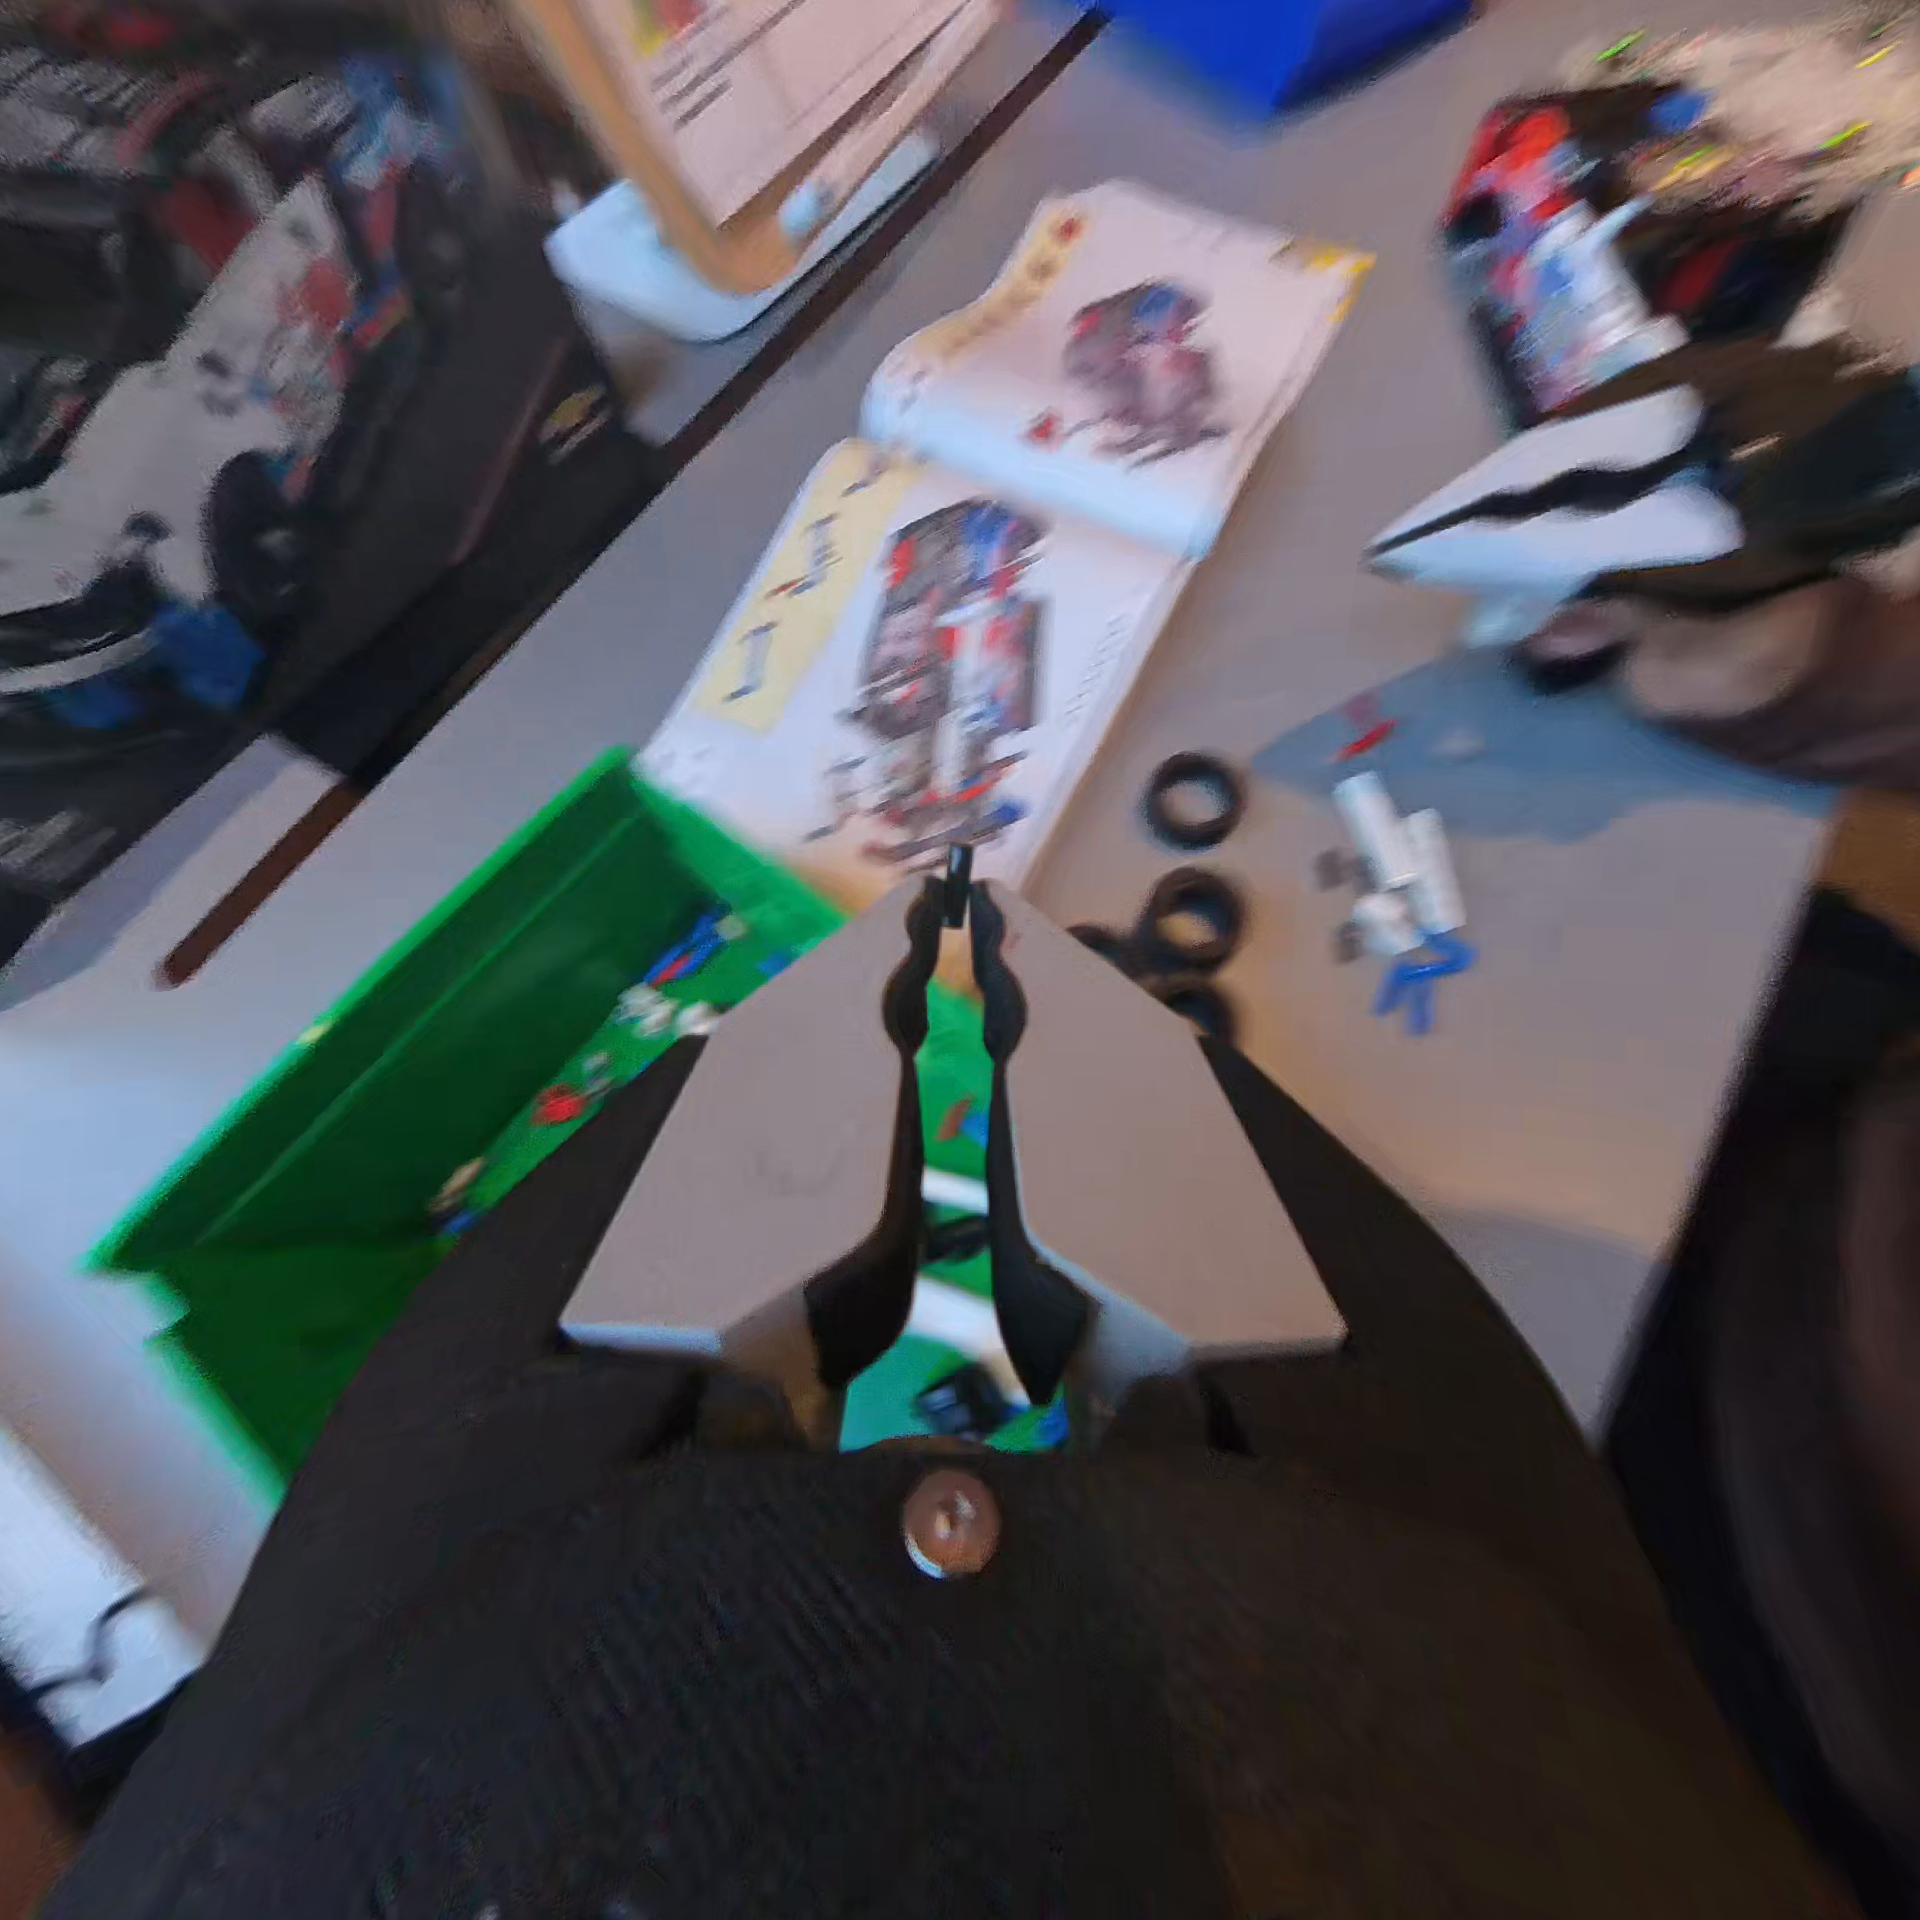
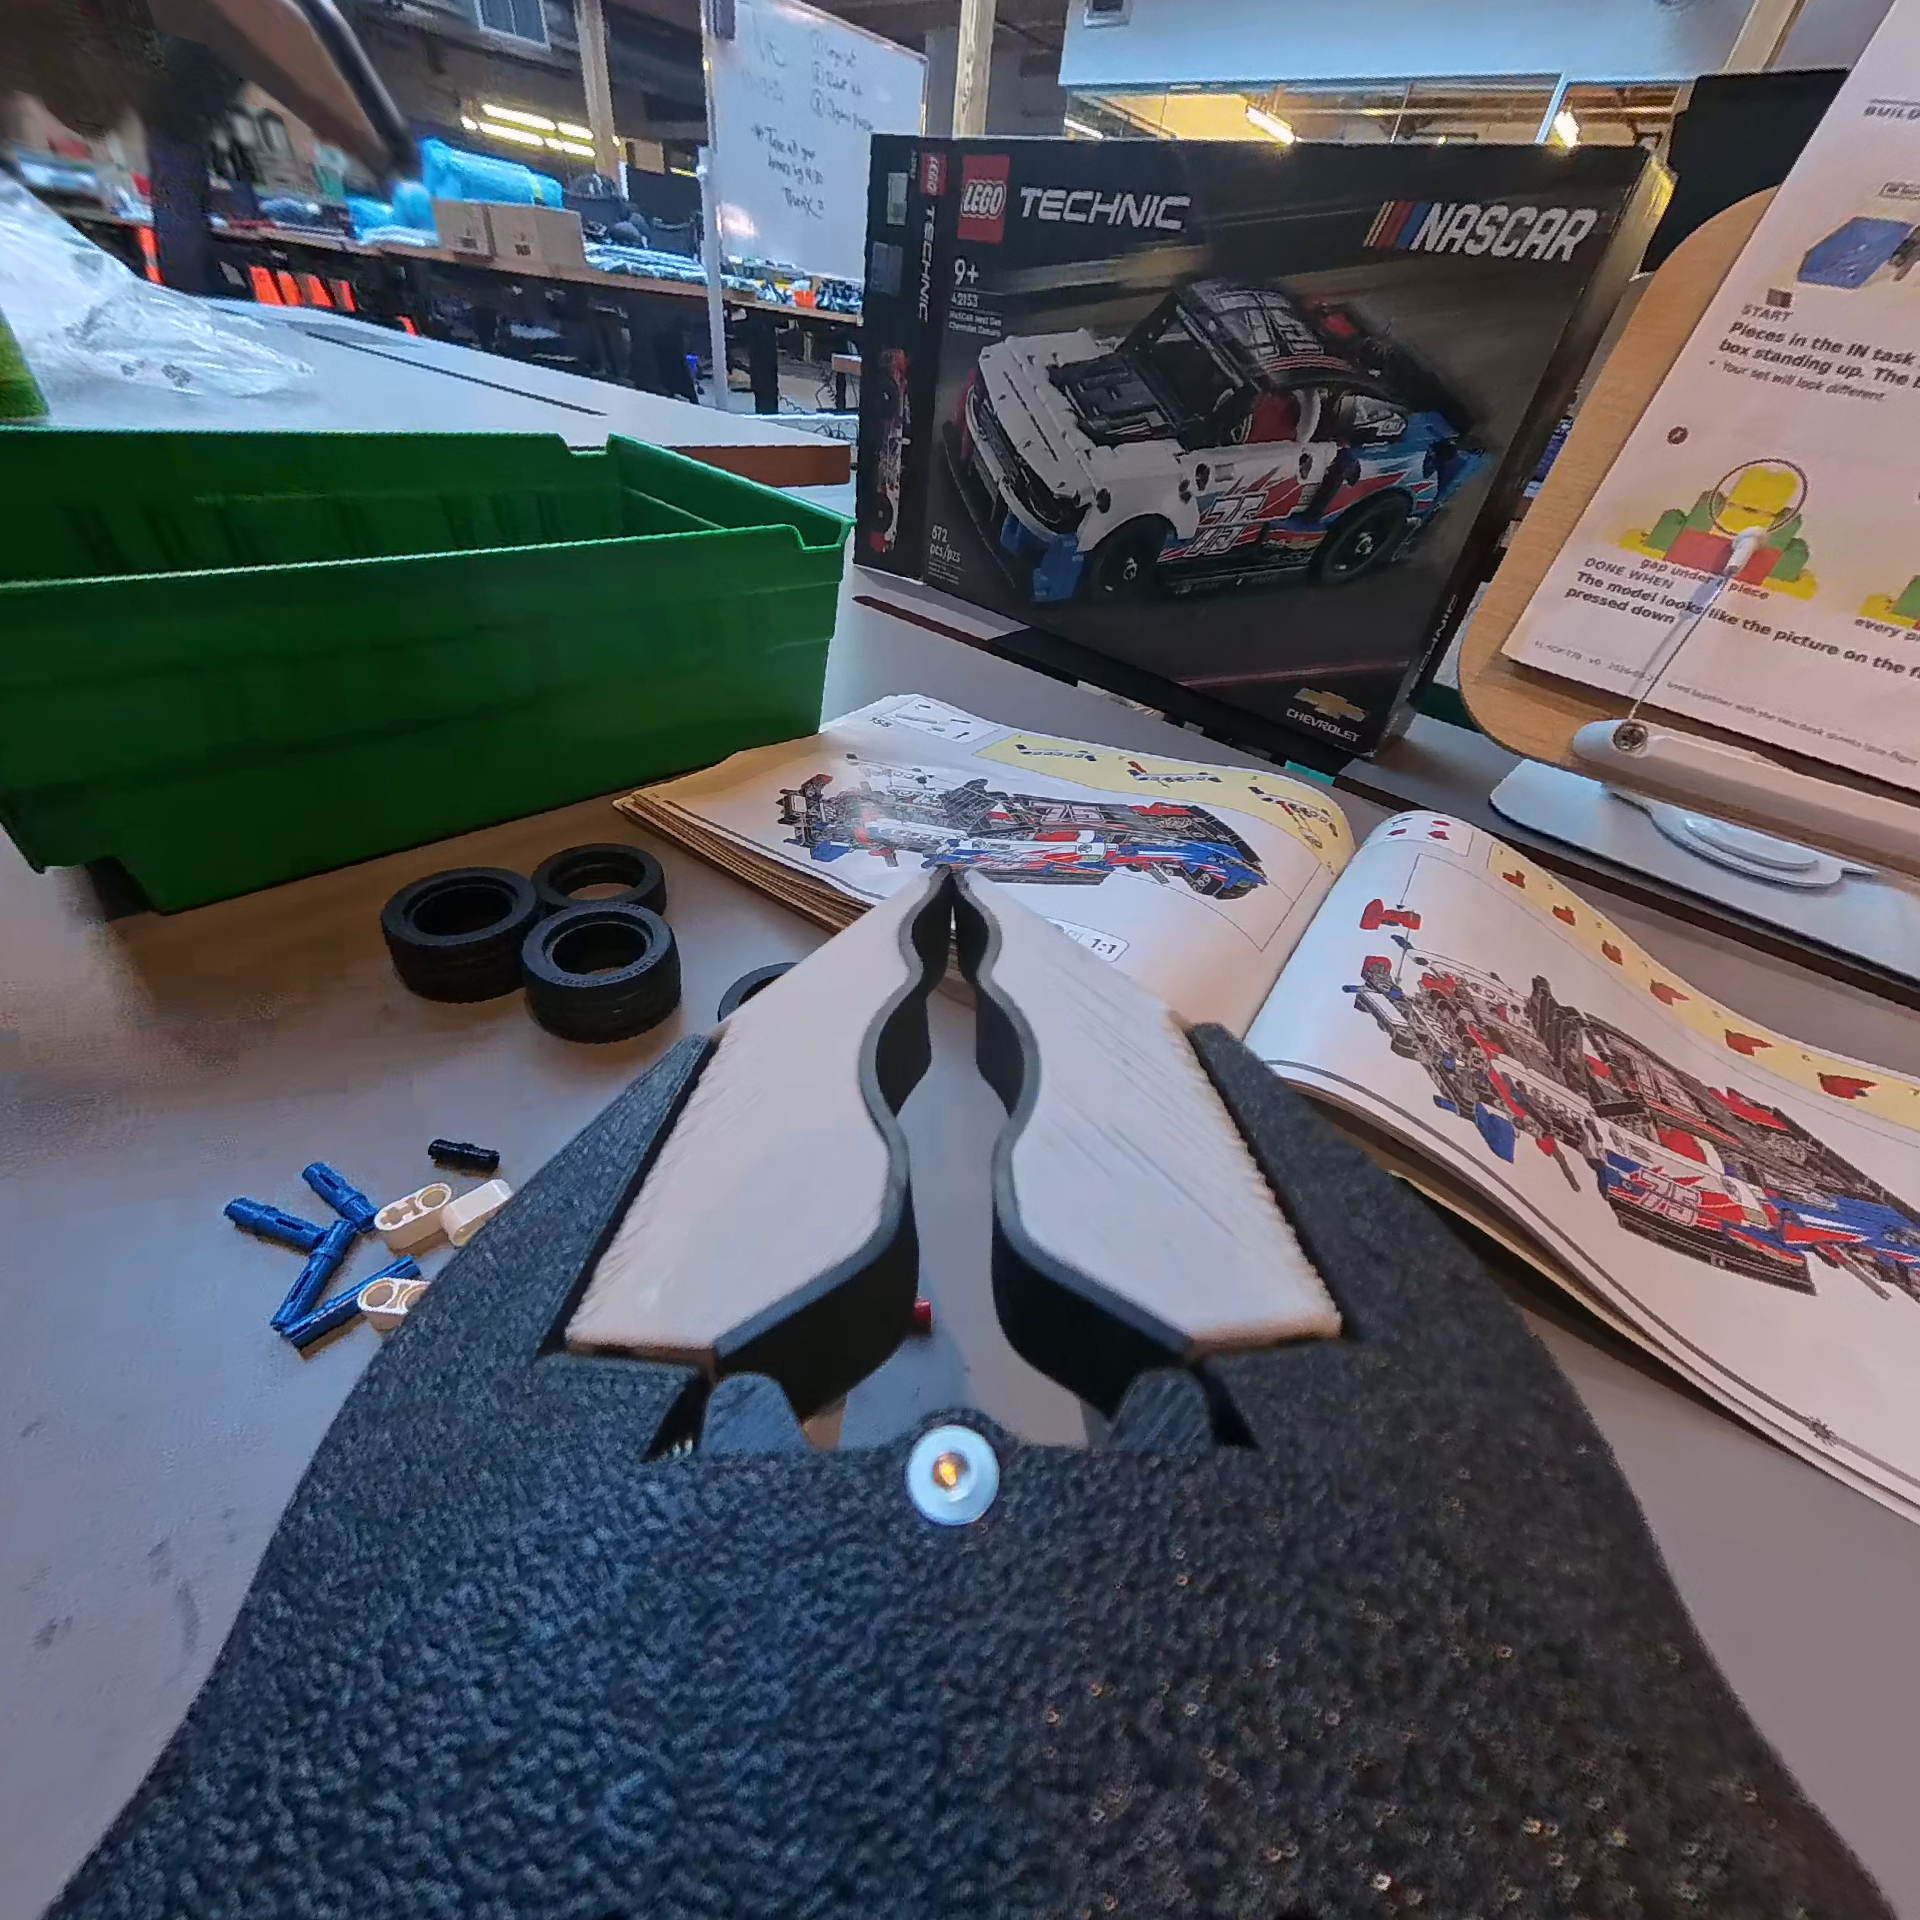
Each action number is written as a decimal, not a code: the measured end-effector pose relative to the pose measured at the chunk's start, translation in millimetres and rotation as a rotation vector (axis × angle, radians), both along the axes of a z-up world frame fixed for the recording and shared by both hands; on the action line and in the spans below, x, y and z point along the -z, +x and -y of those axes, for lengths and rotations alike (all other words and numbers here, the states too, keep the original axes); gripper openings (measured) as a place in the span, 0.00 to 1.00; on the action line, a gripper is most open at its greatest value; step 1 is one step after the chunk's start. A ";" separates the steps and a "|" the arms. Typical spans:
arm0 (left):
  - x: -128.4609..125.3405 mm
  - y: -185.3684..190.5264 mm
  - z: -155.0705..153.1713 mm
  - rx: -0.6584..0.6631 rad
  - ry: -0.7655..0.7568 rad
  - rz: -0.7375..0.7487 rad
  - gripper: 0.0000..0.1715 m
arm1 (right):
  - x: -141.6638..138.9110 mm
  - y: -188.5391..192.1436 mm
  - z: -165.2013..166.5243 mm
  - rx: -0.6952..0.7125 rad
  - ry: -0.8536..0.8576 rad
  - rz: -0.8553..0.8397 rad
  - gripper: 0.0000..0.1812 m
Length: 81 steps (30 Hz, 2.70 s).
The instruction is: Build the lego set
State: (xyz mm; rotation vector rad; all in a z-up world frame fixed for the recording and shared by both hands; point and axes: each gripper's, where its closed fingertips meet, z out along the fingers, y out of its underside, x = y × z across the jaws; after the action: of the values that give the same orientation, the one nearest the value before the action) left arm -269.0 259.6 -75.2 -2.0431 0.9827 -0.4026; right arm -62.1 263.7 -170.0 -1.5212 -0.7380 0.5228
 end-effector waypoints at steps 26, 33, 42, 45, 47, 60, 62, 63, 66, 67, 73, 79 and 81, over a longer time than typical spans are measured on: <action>192.2 160.3 54.5 0.083 -0.435 -0.327 0.08 | -4.5 1.7 8.2 -0.045 -0.025 -0.057 0.00; 159.0 149.2 55.8 0.057 -0.364 -0.252 0.12 | -3.6 0.1 9.3 -0.043 -0.014 -0.040 0.00; 124.9 152.8 103.7 0.068 -0.095 0.055 0.12 | -1.8 -4.5 14.3 -0.064 -0.010 -0.020 0.00; 137.2 149.1 117.0 0.075 -0.018 0.076 0.12 | -0.3 -5.7 14.1 -0.065 -0.013 -0.010 0.00; 142.6 145.5 123.1 0.086 0.025 0.090 0.12 | 0.7 -6.9 13.7 -0.067 -0.018 -0.006 0.00; 131.9 134.1 134.4 0.137 0.108 0.292 0.13 | 3.9 -14.0 14.2 -0.088 -0.017 0.021 0.00; 132.1 135.7 136.2 0.147 0.137 0.269 0.13 | 3.2 -14.2 14.0 -0.090 -0.019 0.014 0.00; 133.3 136.9 137.3 0.155 0.145 0.253 0.12 | 3.1 -14.5 13.8 -0.093 -0.021 0.011 0.00; 135.6 139.3 139.4 0.170 0.159 0.224 0.12 | 3.1 -16.2 13.9 -0.101 -0.025 0.008 0.00; 135.3 139.6 139.9 0.175 0.161 0.225 0.12 | 3.0 -16.9 14.0 -0.104 -0.024 0.008 0.00; 132.5 137.1 136.7 0.162 0.136 0.269 0.12 | 2.3 -19.9 14.0 -0.117 -0.031 -0.004 0.00; 133.6 136.8 134.4 0.157 0.116 0.276 0.12 | 1.4 -21.7 13.4 -0.129 -0.043 -0.021 0.00; 134.2 136.9 133.8 0.157 0.112 0.274 0.12 | 1.2 -21.8 13.5 -0.129 -0.042 -0.021 0.00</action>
State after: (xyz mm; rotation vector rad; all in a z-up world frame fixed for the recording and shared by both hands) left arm -132.1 125.8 -209.4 -1.7615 0.9750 -0.6759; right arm -83.9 250.2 -171.3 -1.5113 -0.8167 0.6529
